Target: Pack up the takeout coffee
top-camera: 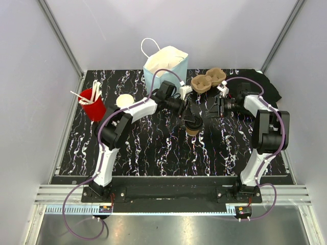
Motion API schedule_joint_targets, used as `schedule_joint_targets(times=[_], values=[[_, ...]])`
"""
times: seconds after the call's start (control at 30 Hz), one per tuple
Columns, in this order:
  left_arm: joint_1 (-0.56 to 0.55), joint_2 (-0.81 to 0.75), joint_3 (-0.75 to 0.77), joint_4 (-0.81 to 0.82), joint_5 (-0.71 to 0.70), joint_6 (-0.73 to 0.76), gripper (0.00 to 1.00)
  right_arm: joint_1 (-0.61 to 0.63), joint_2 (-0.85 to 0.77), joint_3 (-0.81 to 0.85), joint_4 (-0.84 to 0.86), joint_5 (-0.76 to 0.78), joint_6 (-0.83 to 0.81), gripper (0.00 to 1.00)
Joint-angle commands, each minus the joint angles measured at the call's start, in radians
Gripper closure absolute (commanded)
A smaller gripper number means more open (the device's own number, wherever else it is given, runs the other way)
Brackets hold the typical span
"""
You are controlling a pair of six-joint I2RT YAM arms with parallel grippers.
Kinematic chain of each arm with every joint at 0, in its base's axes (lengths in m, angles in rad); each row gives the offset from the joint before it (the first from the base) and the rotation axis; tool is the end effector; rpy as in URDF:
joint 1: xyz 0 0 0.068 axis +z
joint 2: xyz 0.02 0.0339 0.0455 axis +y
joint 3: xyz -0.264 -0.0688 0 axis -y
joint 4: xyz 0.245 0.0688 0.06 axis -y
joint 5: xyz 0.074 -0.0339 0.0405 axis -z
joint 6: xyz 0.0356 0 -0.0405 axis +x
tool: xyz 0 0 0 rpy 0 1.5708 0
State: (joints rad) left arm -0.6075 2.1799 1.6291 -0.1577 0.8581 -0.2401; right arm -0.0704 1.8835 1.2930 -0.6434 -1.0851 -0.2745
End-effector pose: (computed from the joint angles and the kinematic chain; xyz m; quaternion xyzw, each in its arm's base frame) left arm 0.3829 -0.2990 0.1896 0.3218 0.7805 -0.5008 0.1910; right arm 0.3694 0.0055 0.1926 -0.1721 0.8311 0.4768 0.2288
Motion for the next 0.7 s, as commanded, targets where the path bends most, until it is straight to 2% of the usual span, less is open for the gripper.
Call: schedule_joint_targets(times=[0.0, 0.33, 0.67], values=[[0.000, 0.021, -0.025, -0.013, -0.004, 0.012, 0.33, 0.006, 0.017, 0.043, 0.005, -0.065, 0.015, 0.59], [0.000, 0.023, -0.023, -0.008, 0.002, 0.002, 0.33, 0.046, 0.042, 0.035, 0.004, -0.042, 0.001, 0.58], [0.000, 0.020, -0.028, -0.006, 0.009, 0.001, 0.33, 0.047, 0.078, 0.034, 0.007, -0.079, 0.004, 0.63]])
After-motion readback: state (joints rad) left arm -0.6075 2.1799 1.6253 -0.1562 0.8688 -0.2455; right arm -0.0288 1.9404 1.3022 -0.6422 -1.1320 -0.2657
